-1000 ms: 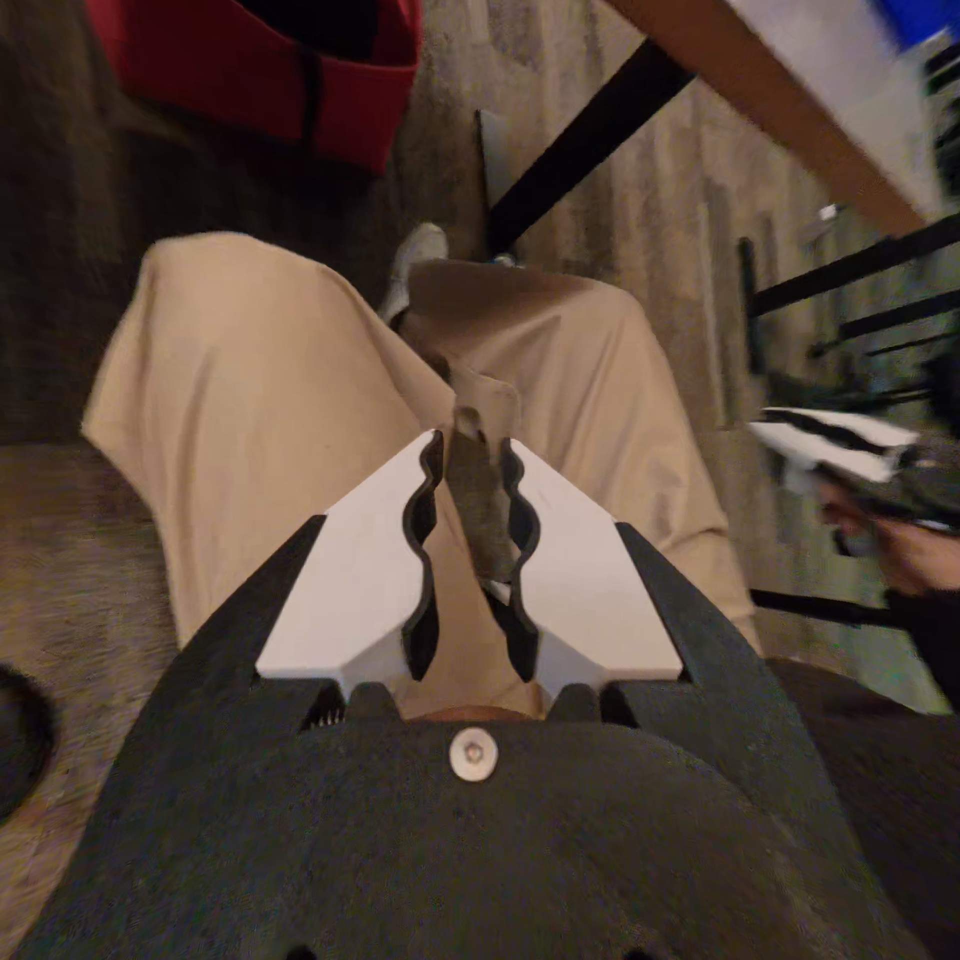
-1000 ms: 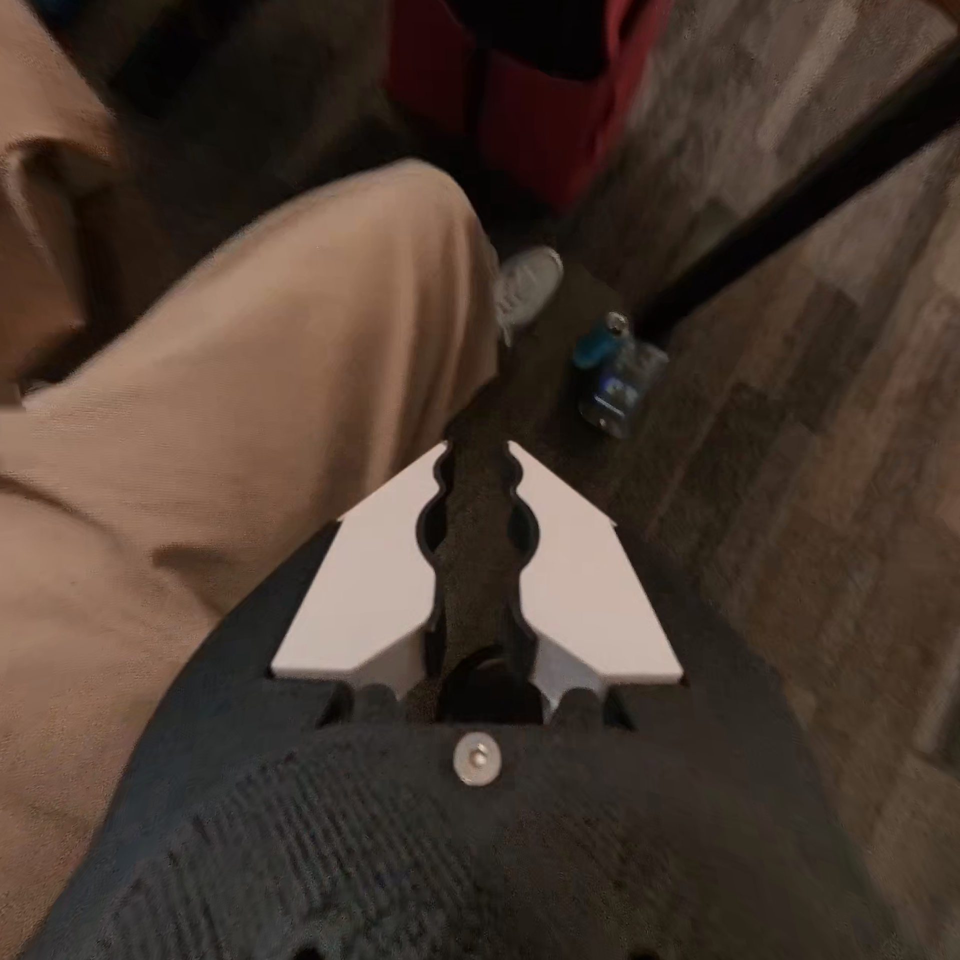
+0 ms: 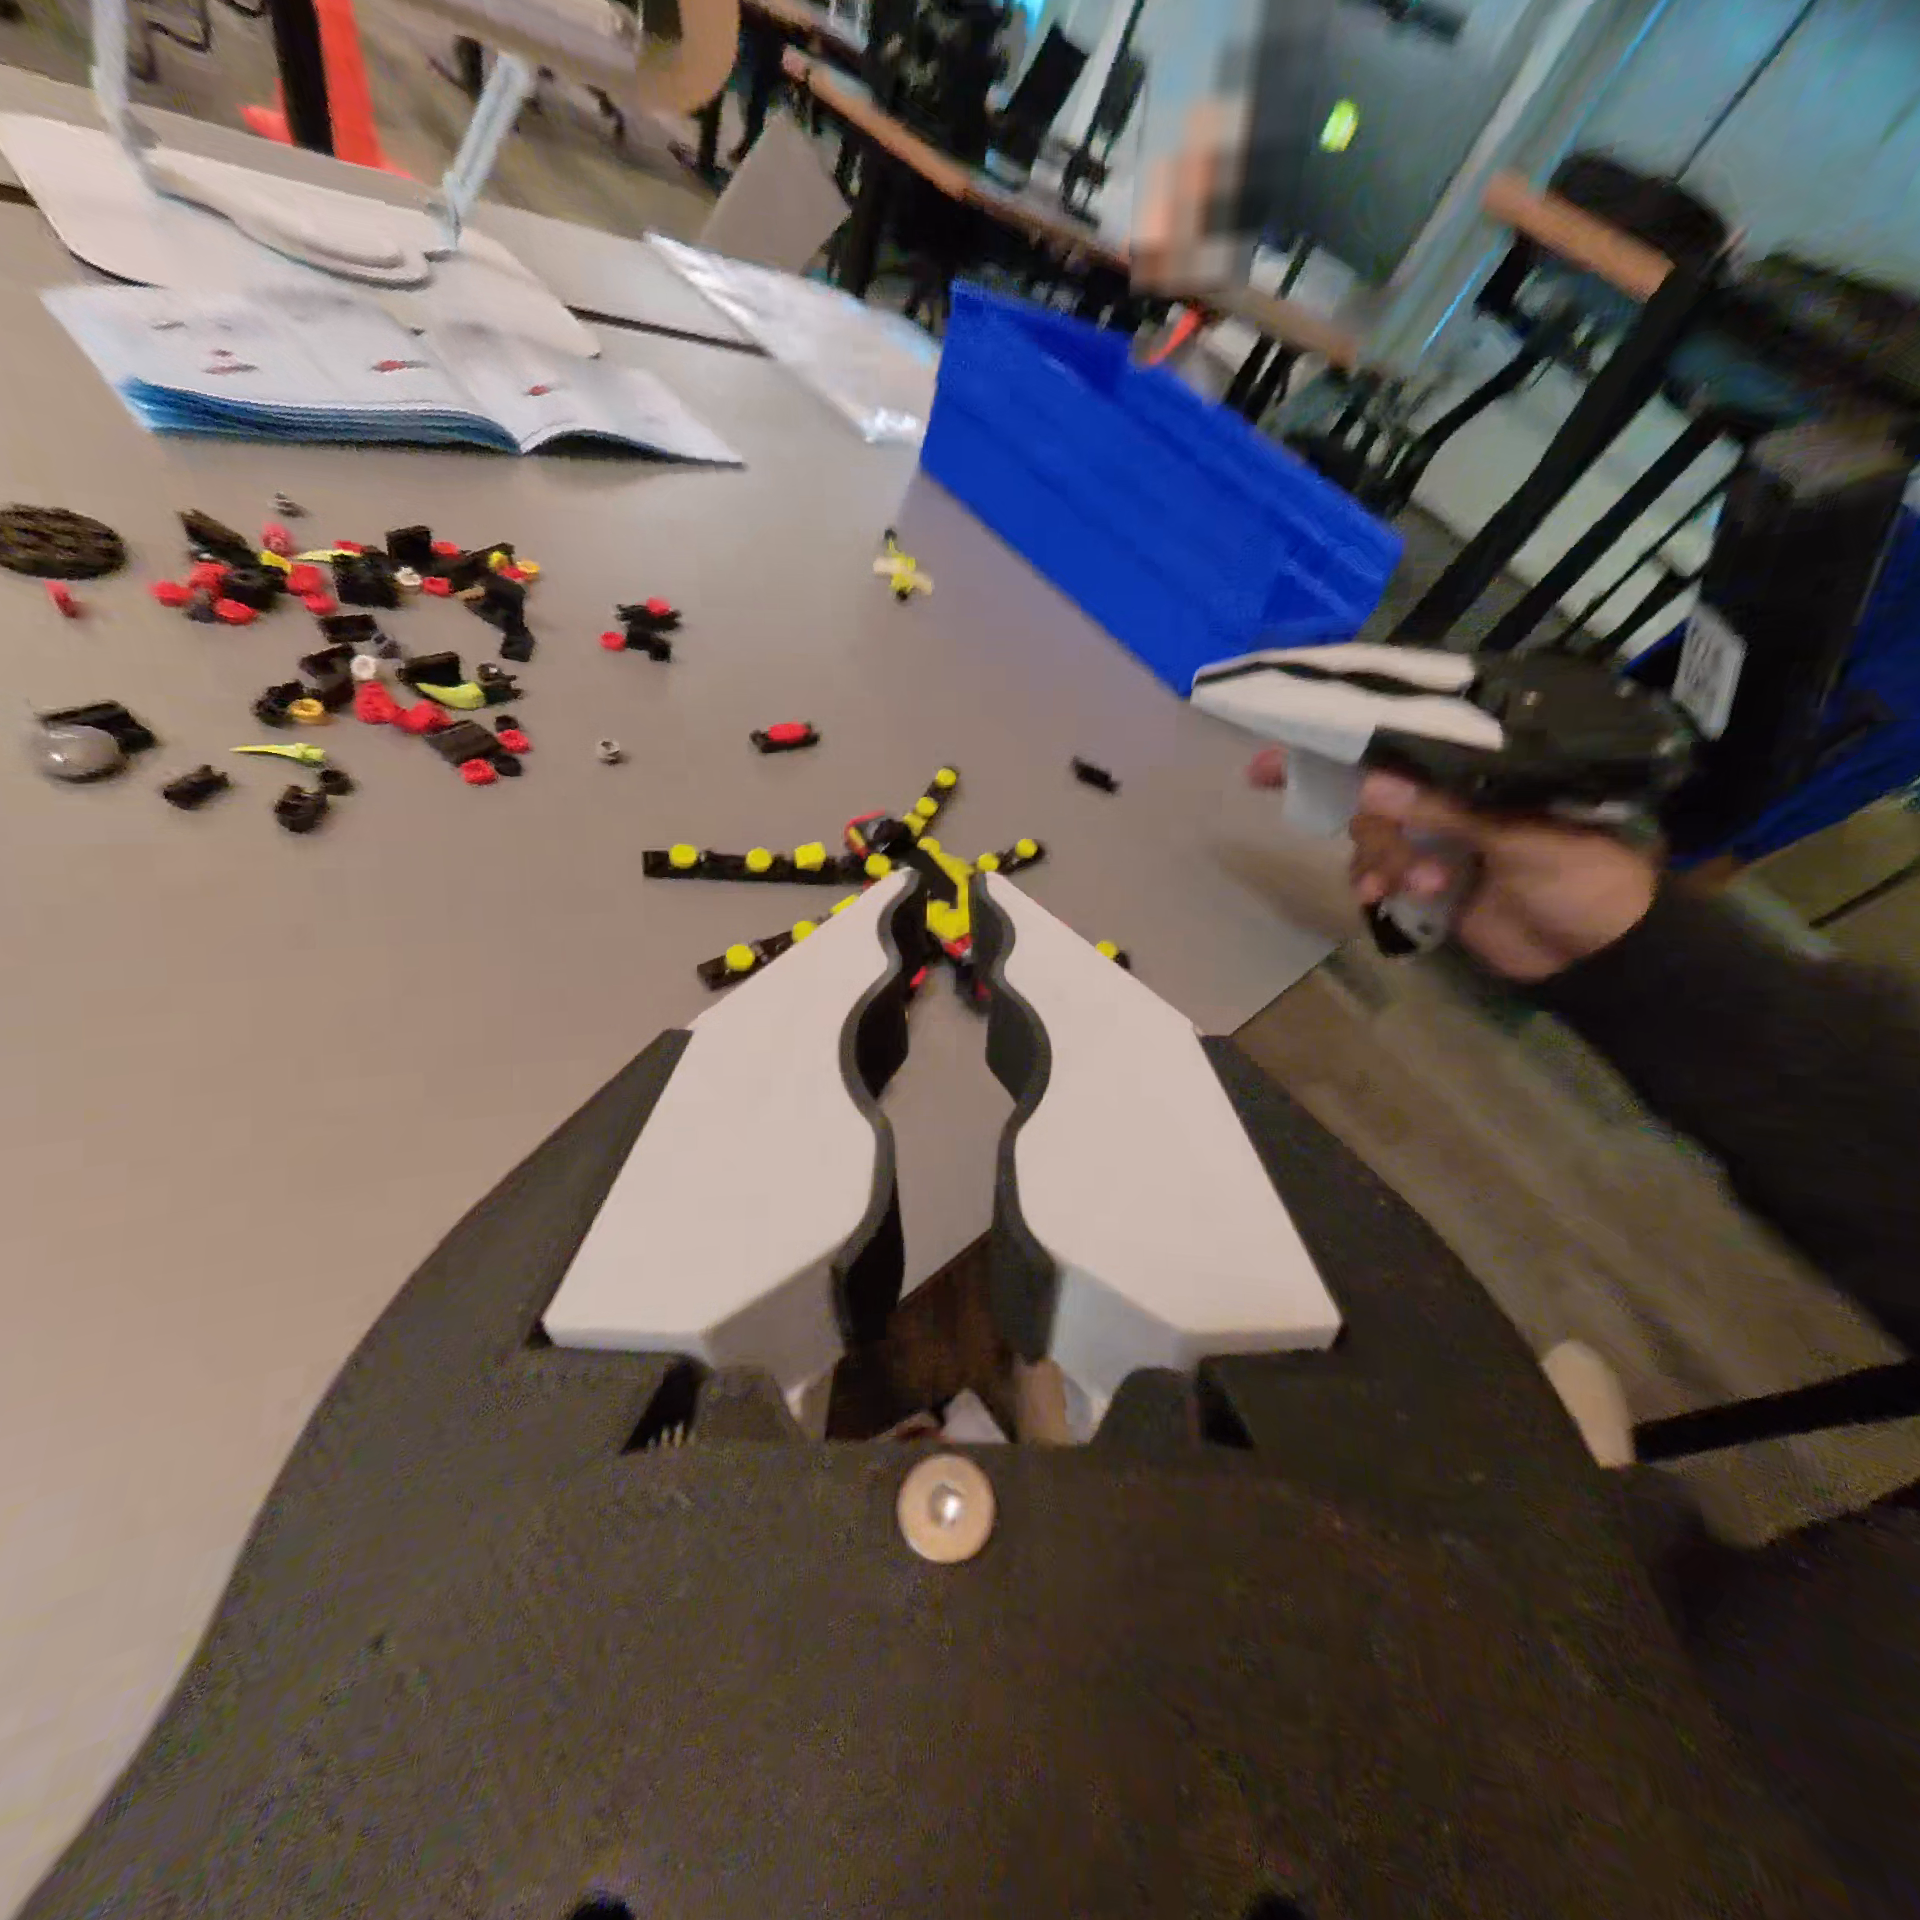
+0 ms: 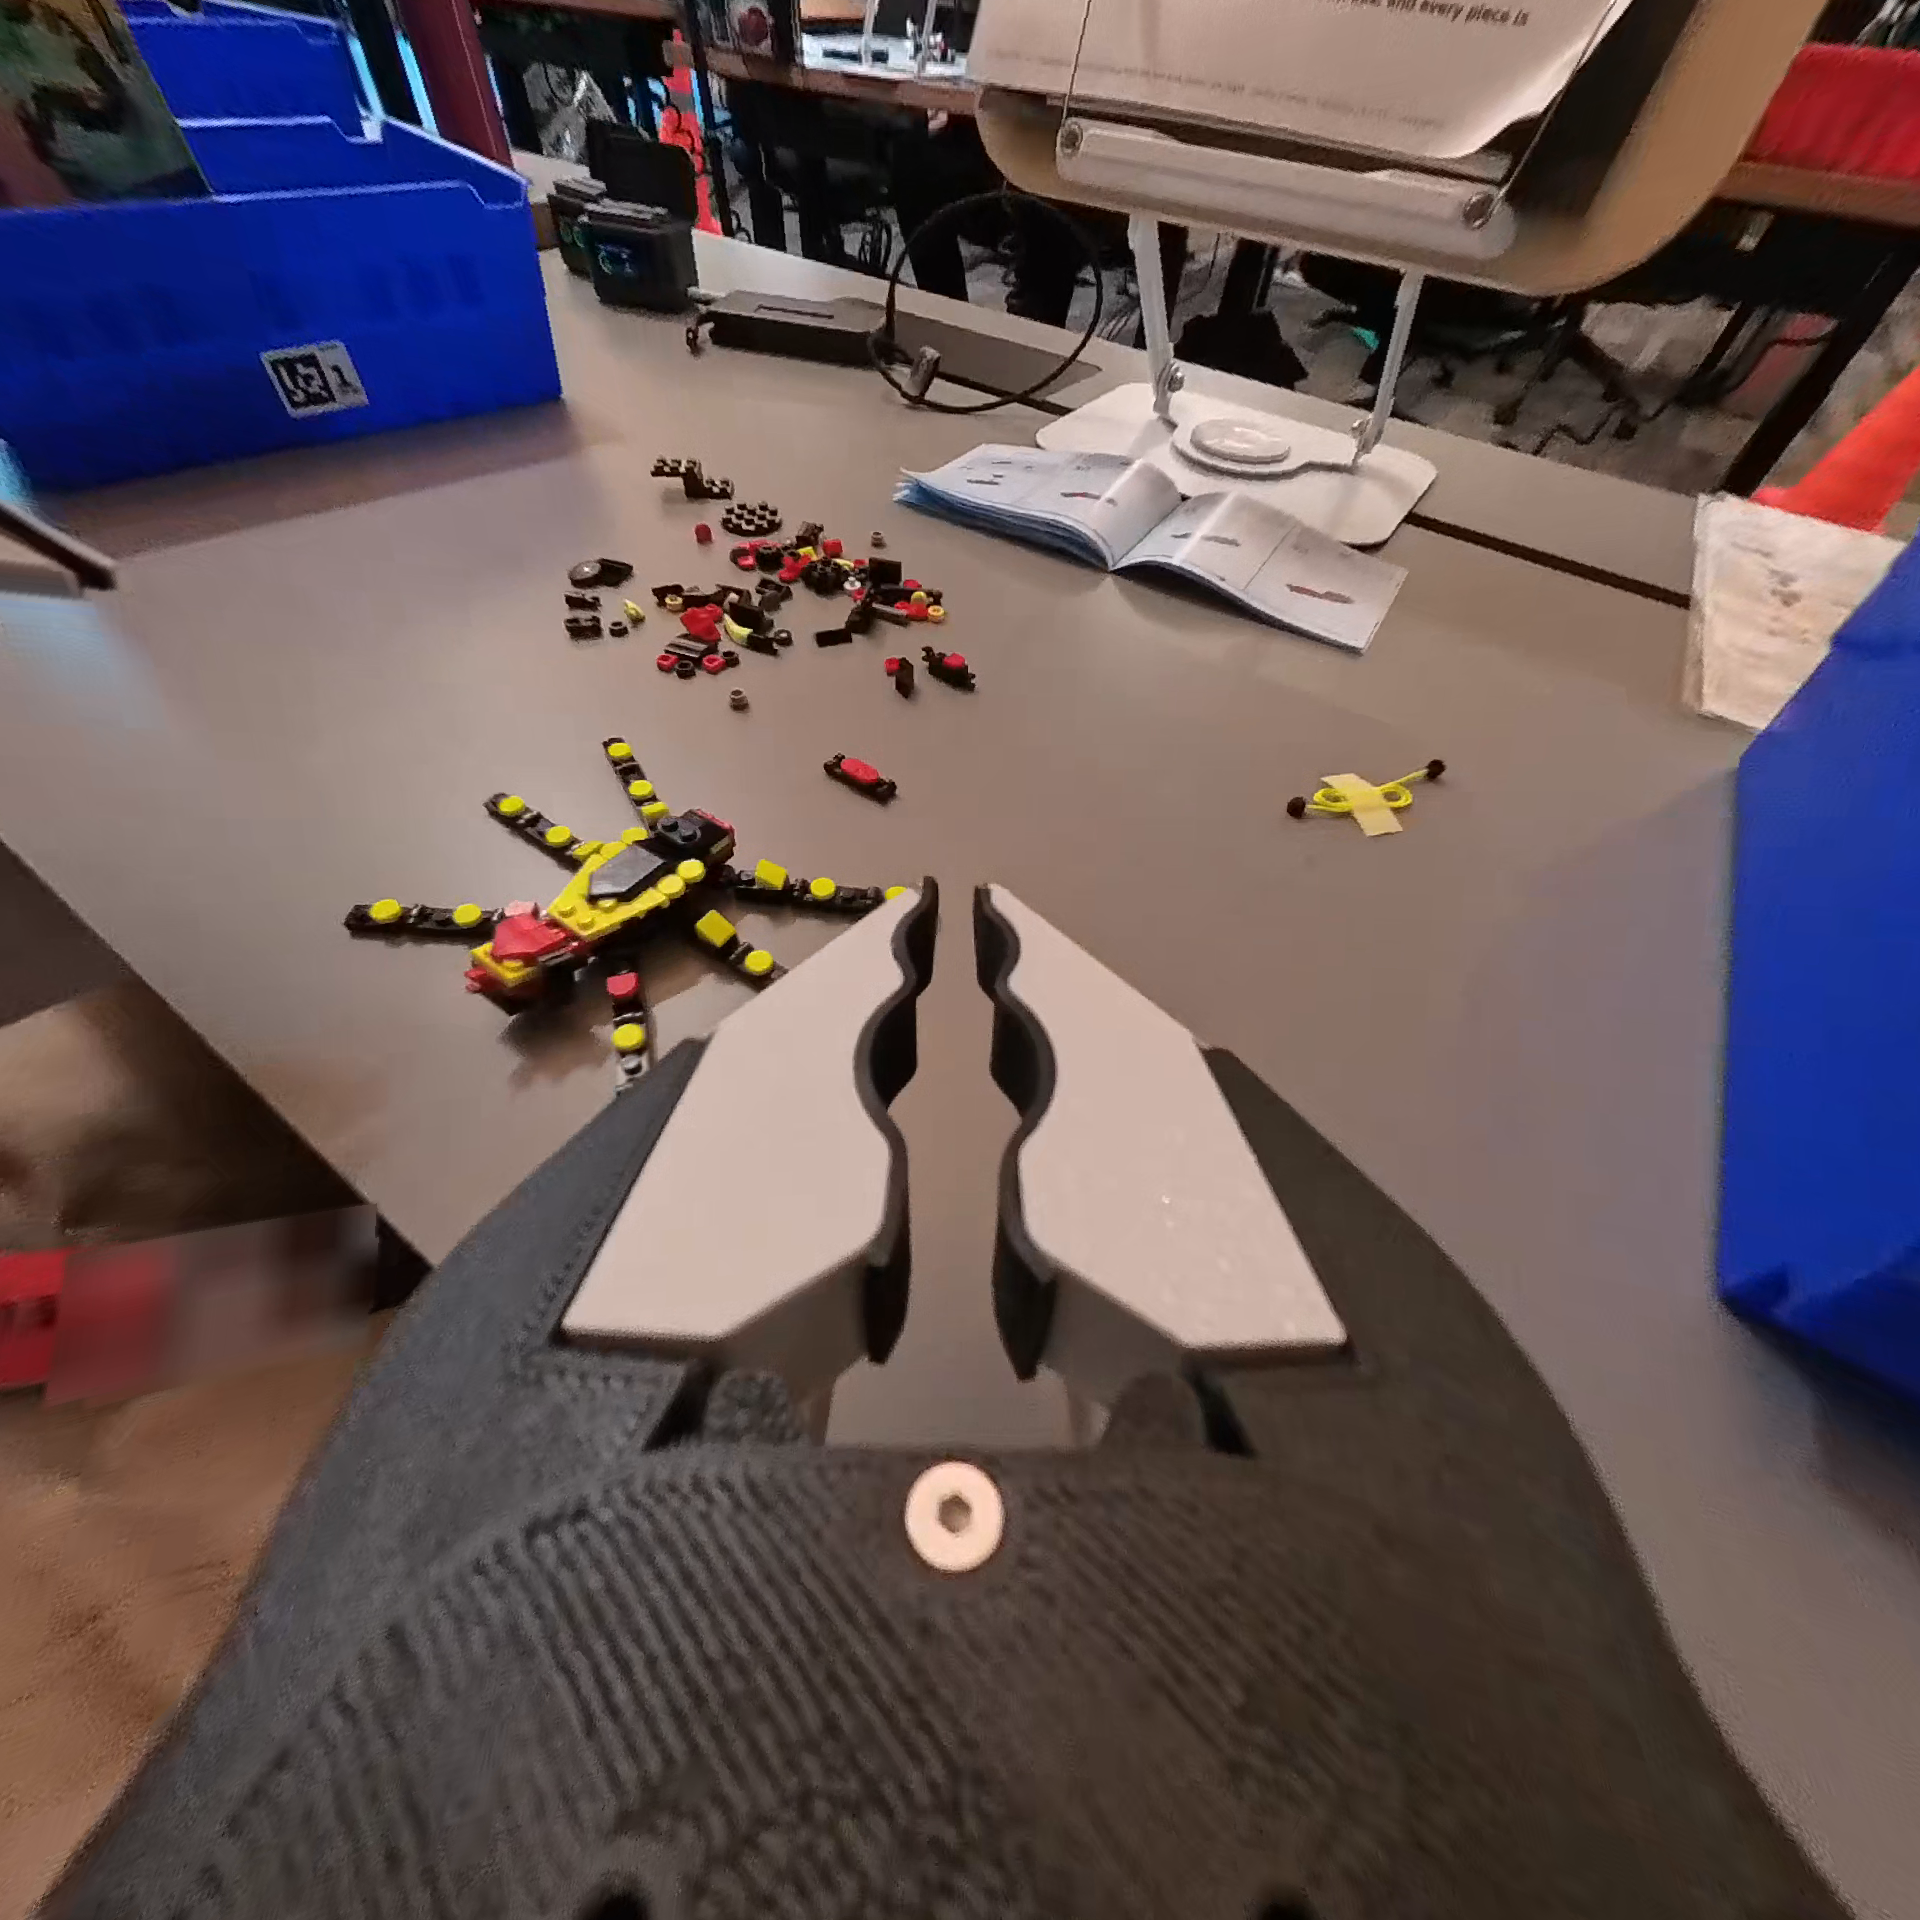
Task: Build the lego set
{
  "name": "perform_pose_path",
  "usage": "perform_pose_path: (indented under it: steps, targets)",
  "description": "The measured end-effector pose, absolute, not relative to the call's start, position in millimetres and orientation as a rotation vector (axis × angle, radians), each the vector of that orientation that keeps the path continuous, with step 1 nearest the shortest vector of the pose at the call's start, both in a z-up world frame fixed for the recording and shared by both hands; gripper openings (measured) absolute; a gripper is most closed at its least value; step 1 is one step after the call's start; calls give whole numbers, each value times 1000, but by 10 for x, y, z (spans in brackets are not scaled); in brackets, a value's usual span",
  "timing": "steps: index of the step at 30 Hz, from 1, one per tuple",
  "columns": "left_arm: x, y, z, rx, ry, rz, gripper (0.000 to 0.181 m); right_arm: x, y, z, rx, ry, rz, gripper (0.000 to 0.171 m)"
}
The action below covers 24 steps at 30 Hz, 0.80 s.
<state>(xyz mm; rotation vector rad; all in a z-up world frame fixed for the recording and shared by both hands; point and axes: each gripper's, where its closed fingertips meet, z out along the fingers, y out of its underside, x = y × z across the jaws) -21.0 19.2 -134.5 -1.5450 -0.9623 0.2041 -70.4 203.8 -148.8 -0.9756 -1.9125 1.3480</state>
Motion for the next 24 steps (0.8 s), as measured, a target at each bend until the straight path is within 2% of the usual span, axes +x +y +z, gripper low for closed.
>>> perform_pose_path:
  steps: [7,12,16,19,24]
  targets:
    - [-182,183,-1420,-1528,-1011,107,11,-635,2044,-1524,-843,-1926,1221,7]
    - [-179,201,-1544,-1602,-1004,103,16,-653,1987,-1524,-882,-1918,1246,22]
    - [-426,60,-1675,-1656,-1038,217,17,-819,2071,-1580,-985,-1888,1337,27]
    - [-603,58,-1585,-1612,-1041,199,15,-1037,2175,-1526,-1065,-1832,1368,21]
    - [-856,284,-1259,-1531,-924,136,16,-1313,2036,-1246,-1039,-1787,1428,21]
